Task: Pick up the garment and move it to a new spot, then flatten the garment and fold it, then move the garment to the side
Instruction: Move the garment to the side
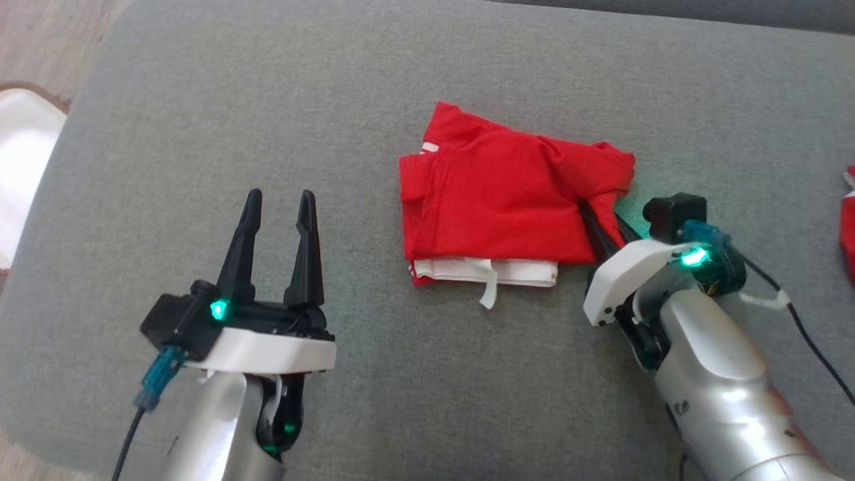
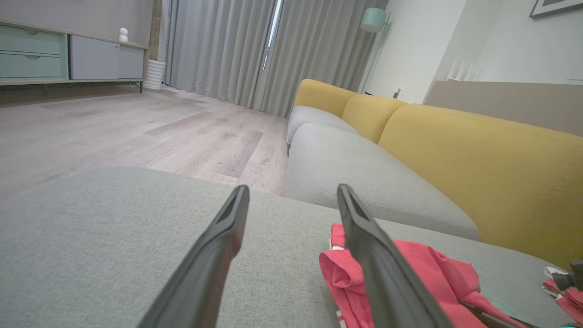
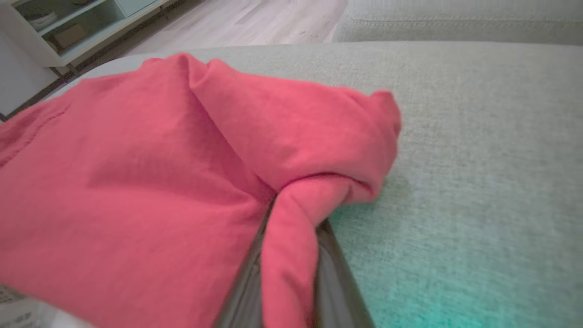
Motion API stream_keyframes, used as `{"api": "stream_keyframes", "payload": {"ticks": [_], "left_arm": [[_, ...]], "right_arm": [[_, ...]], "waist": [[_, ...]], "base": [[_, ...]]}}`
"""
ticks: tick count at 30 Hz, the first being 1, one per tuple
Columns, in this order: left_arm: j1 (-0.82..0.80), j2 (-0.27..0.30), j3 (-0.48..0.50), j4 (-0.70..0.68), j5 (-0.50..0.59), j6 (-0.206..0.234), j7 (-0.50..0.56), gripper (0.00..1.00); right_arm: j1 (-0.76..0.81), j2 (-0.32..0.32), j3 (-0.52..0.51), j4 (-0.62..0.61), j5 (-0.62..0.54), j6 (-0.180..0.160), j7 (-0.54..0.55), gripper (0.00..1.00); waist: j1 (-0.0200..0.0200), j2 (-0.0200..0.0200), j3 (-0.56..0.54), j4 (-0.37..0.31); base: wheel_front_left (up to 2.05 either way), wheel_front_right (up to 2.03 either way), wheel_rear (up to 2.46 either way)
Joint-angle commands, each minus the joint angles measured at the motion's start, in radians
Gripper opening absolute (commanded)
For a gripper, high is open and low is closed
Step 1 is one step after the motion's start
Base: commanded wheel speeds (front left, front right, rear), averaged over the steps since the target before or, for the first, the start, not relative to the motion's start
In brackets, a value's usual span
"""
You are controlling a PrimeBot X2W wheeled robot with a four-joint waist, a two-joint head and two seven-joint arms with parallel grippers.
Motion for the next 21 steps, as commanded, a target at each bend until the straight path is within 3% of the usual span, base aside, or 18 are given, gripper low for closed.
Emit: {"api": "stream_keyframes", "payload": {"ticks": [1, 7, 13, 16, 21], "left_arm": [[-0.030, 0.006, 0.030, -0.028, 0.001, 0.005, -0.005, 1.00], [-0.028, 0.006, 0.039, -0.029, 0.014, 0.002, -0.005, 1.00], [-0.028, 0.006, 0.023, -0.037, 0.026, -0.003, -0.005, 1.00], [-0.036, 0.006, 0.011, -0.041, 0.025, -0.001, -0.005, 1.00], [-0.061, 0.006, -0.013, -0.054, 0.012, 0.010, -0.005, 1.00]], "right_arm": [[-0.005, 0.014, 0.023, 0.000, -0.015, -0.001, -0.009, 0.00], [-0.051, 0.014, -0.005, 0.010, -0.155, -0.001, -0.117, 0.00], [-0.061, -0.010, -0.026, -0.039, -0.274, -0.001, -0.154, 0.00], [-0.057, -0.041, -0.013, -0.073, -0.288, -0.001, -0.154, 0.00], [-0.070, -0.152, 0.050, -0.135, -0.285, -0.001, -0.122, 0.00]], "waist": [[-0.0001, 0.0000, -0.004, -0.006], [-0.0001, 0.0000, -0.031, -0.064], [-0.0001, 0.0000, -0.056, -0.148], [-0.0001, 0.0000, -0.061, -0.193], [-0.0001, 0.0000, -0.055, -0.270]], "base": [[0.00, 0.00, 0.00], [0.00, 0.00, 0.00], [0.00, 0.00, 0.00], [0.00, 0.00, 0.00], [0.00, 0.00, 0.00]]}}
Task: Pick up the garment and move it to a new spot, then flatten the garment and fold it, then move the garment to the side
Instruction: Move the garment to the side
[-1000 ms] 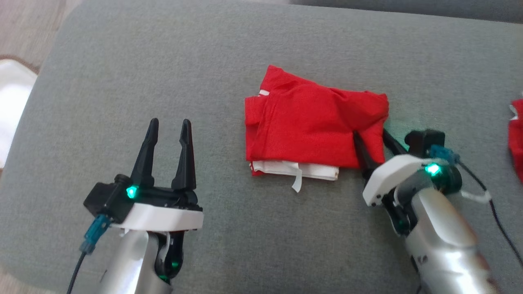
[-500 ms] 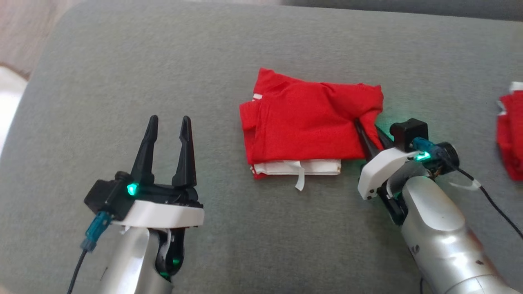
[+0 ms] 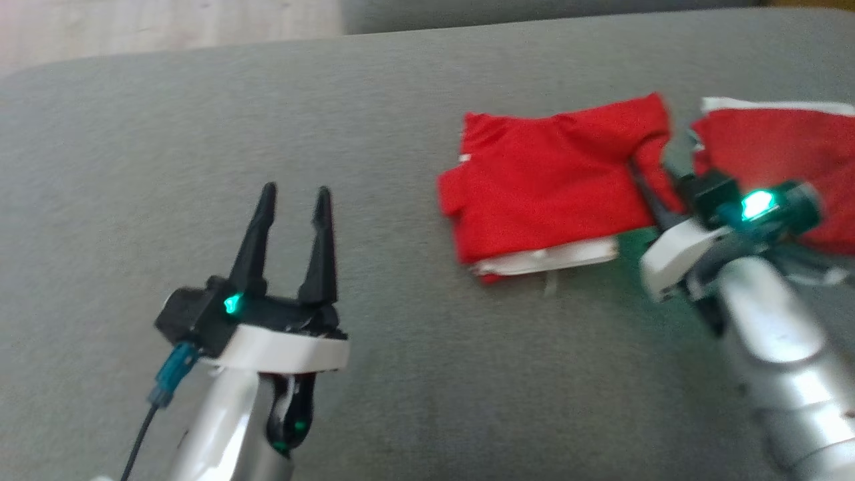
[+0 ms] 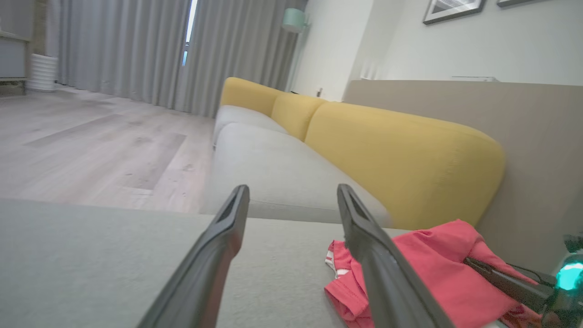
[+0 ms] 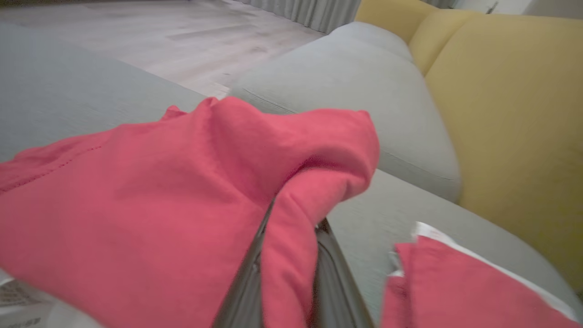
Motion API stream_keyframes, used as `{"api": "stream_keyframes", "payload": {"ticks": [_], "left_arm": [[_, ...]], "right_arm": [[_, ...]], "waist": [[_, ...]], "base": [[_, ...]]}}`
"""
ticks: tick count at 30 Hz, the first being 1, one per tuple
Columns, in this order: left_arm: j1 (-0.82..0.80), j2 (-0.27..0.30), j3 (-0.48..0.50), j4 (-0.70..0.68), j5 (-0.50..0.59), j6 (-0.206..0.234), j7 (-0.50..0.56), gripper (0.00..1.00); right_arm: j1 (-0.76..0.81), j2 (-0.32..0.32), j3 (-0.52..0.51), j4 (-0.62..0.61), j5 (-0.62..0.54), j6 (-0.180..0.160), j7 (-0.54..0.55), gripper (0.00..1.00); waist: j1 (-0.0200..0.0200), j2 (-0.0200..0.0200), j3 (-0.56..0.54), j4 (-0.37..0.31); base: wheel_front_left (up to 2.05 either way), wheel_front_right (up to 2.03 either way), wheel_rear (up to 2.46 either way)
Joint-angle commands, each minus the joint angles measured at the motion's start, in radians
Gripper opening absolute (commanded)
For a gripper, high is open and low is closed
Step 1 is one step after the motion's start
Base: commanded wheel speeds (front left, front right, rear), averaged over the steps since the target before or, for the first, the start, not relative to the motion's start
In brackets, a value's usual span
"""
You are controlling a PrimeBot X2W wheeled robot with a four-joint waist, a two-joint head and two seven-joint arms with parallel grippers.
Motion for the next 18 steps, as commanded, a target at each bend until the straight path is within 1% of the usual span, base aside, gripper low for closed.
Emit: {"api": "stream_keyframes", "payload": {"ticks": [1, 5, 9, 14, 18], "left_arm": [[-0.064, 0.006, 0.011, -0.045, -0.006, 0.003, -0.005, 1.00], [-0.088, 0.006, -0.010, -0.057, -0.003, 0.004, -0.005, 1.00], [-0.110, 0.006, -0.018, -0.063, 0.003, 0.003, -0.005, 1.00], [-0.137, 0.006, -0.018, -0.068, 0.017, -0.004, -0.005, 1.00], [-0.154, 0.006, -0.016, -0.065, 0.022, -0.012, -0.005, 1.00]], "right_arm": [[-0.052, -0.048, 0.029, -0.051, 0.013, -0.001, 0.008, 0.00], [-0.075, -0.148, 0.067, -0.108, 0.052, -0.001, 0.035, 0.00], [-0.093, -0.249, 0.093, -0.155, 0.097, -0.001, 0.065, 0.00], [-0.121, -0.364, 0.089, -0.172, 0.145, -0.001, 0.094, 0.00], [-0.139, -0.425, 0.061, -0.148, 0.163, -0.001, 0.116, 0.00]], "waist": [[0.0001, -0.0001, 0.007, -0.055], [0.0001, -0.0001, 0.031, -0.103], [0.0001, -0.0001, 0.069, -0.133], [0.0001, -0.0001, 0.119, -0.145], [0.0001, -0.0001, 0.152, -0.141]], "base": [[0.00, 0.00, 0.00], [0.00, 0.00, 0.00], [0.00, 0.00, 0.00], [0.00, 0.00, 0.00], [0.00, 0.00, 0.00]]}}
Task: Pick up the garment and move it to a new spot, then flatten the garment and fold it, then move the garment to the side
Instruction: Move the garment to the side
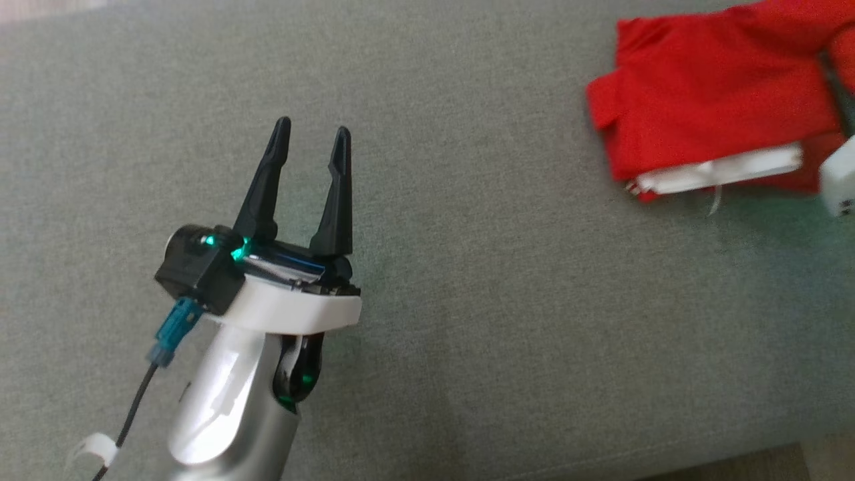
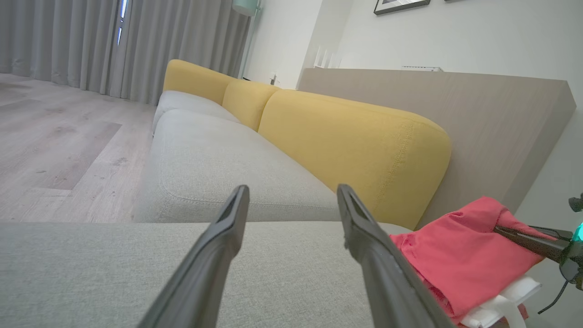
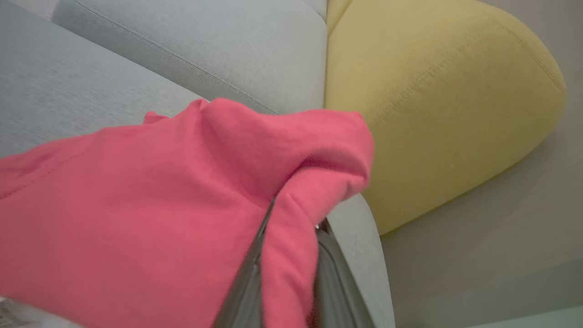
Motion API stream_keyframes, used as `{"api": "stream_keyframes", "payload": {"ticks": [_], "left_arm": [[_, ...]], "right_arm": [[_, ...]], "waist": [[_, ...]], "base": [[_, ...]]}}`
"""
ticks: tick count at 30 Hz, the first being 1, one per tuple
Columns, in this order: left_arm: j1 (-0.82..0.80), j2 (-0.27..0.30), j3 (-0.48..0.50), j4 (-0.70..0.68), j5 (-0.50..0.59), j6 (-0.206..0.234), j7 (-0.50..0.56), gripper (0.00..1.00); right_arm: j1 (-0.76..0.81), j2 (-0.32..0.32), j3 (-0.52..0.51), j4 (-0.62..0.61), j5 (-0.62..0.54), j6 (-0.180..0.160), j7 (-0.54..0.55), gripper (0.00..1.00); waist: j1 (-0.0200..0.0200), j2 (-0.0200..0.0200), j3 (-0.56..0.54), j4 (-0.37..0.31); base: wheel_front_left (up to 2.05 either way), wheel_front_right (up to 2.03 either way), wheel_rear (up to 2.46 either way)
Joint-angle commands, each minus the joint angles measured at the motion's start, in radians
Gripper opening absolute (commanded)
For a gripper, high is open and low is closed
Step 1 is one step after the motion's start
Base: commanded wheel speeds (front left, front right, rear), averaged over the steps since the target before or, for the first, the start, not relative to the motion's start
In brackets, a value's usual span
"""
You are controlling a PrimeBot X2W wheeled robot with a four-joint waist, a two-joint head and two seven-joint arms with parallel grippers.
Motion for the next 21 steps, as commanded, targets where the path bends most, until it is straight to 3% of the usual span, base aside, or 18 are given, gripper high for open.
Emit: {"api": "stream_keyframes", "payload": {"ticks": [1, 10, 15, 16, 17, 18, 21], "left_arm": [[-0.036, 0.007, 0.029, -0.033, 0.010, -0.007, -0.005, 1.00], [-0.048, 0.007, 0.026, -0.022, 0.015, -0.017, -0.005, 1.00], [-0.048, 0.007, 0.032, -0.014, 0.018, -0.021, -0.005, 1.00], [-0.047, 0.007, 0.034, -0.012, 0.018, -0.022, -0.005, 1.00], [-0.046, 0.007, 0.035, -0.010, 0.017, -0.022, -0.005, 1.00], [-0.045, 0.007, 0.038, -0.008, 0.016, -0.023, -0.005, 1.00], [-0.040, 0.007, 0.045, 0.000, 0.017, -0.024, -0.005, 1.00]], "right_arm": [[-0.020, -0.045, -0.018, -0.008, 0.007, -0.001, 0.006, 0.00], [-0.013, -0.071, -0.113, 0.085, -0.018, -0.001, 0.037, 0.00], [-0.005, -0.045, -0.171, 0.145, -0.037, -0.001, 0.039, 0.00], [-0.006, -0.033, -0.186, 0.155, -0.031, -0.001, 0.039, 0.09], [-0.006, -0.026, -0.194, 0.159, -0.034, -0.001, 0.034, 0.77], [-0.006, -0.020, -0.202, 0.163, -0.039, -0.001, 0.029, 1.00], [-0.005, 0.001, -0.221, 0.174, -0.052, -0.001, 0.018, 1.00]], "waist": [[-0.0001, 0.0000, 0.022, 0.003], [-0.0001, 0.0000, 0.049, 0.022], [-0.0001, 0.0000, 0.050, 0.029], [-0.0001, 0.0000, 0.050, 0.029], [-0.0001, 0.0000, 0.049, 0.030], [-0.0001, 0.0000, 0.048, 0.030], [-0.0001, 0.0000, 0.035, 0.029]], "base": [[0.00, 0.00, 0.00], [0.00, 0.00, 0.00], [0.00, 0.00, 0.00], [0.00, 0.00, 0.00], [0.00, 0.00, 0.00], [0.00, 0.00, 0.00], [0.00, 0.00, 0.00]]}}
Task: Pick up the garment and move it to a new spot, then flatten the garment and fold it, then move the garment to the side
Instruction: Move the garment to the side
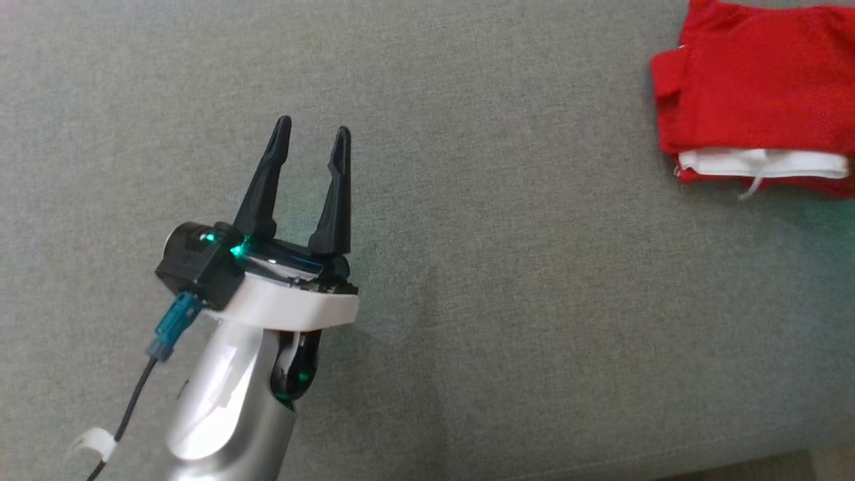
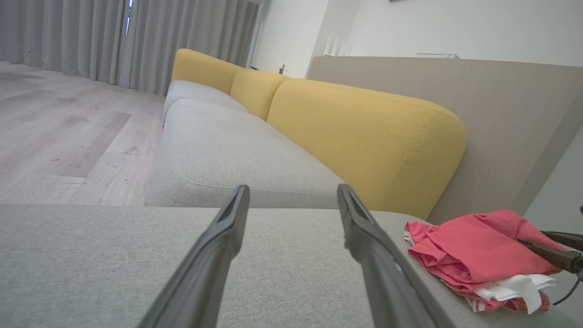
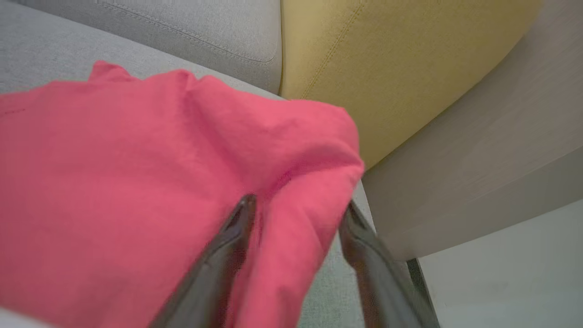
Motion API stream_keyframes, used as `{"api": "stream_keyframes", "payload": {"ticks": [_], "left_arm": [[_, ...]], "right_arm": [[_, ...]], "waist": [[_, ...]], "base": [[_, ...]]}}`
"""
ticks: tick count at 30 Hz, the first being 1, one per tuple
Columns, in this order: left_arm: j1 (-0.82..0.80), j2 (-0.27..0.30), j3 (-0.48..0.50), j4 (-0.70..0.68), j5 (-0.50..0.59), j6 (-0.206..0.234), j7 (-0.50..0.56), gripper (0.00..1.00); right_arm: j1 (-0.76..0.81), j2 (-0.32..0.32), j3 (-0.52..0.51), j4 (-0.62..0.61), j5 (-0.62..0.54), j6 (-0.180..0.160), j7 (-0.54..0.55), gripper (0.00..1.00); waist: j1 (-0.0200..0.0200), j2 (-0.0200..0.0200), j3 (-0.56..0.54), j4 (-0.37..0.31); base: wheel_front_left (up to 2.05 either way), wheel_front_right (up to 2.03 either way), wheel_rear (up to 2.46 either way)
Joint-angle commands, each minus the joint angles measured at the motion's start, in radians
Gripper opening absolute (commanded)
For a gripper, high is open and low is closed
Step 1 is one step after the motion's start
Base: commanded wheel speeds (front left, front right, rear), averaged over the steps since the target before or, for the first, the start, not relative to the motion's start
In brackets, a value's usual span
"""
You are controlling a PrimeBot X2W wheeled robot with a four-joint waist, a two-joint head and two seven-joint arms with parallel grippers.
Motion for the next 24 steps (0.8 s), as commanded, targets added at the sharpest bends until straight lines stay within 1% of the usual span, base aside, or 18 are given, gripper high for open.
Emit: {"api": "stream_keyframes", "payload": {"ticks": [1, 6, 11, 18, 21, 24], "left_arm": [[-0.019, 0.007, 0.039, -0.029, 0.009, -0.004, -0.005, 1.00], [0.000, 0.007, 0.060, -0.028, 0.006, -0.005, -0.005, 1.00], [0.025, 0.007, 0.094, -0.039, 0.003, -0.006, -0.005, 1.00], [0.069, 0.007, 0.157, -0.055, 0.002, -0.002, -0.005, 1.00], [0.089, 0.007, 0.176, -0.062, 0.001, -0.001, -0.005, 1.00], [0.116, 0.007, 0.190, -0.065, 0.000, 0.002, -0.005, 1.00]], "right_arm": [[0.009, -0.018, -0.006, -0.020, -0.006, -0.001, -0.013, 1.00], [0.006, 0.019, -0.049, -0.034, -0.010, -0.001, -0.038, 1.00], [0.008, 0.062, -0.061, -0.099, -0.019, -0.001, -0.069, 1.00], [0.041, 0.147, -0.067, -0.274, 0.024, -0.001, -0.083, 1.00], [0.084, 0.190, -0.077, -0.363, 0.049, -0.001, -0.076, 1.00], [0.145, 0.248, -0.097, -0.445, 0.072, -0.001, -0.073, 1.00]], "waist": [[0.0000, 0.0000, -0.010, -0.001], [0.0000, 0.0000, -0.055, -0.005], [0.0000, 0.0000, -0.112, -0.004], [0.0000, 0.0000, -0.188, 0.011], [0.0000, 0.0000, -0.216, 0.026], [0.0000, 0.0000, -0.242, 0.041]], "base": [[0.00, 0.00, 0.00], [0.00, 0.00, 0.00], [0.00, 0.00, 0.00], [0.00, 0.00, 0.00], [0.00, 0.00, 0.00], [0.00, 0.00, 0.00]]}}
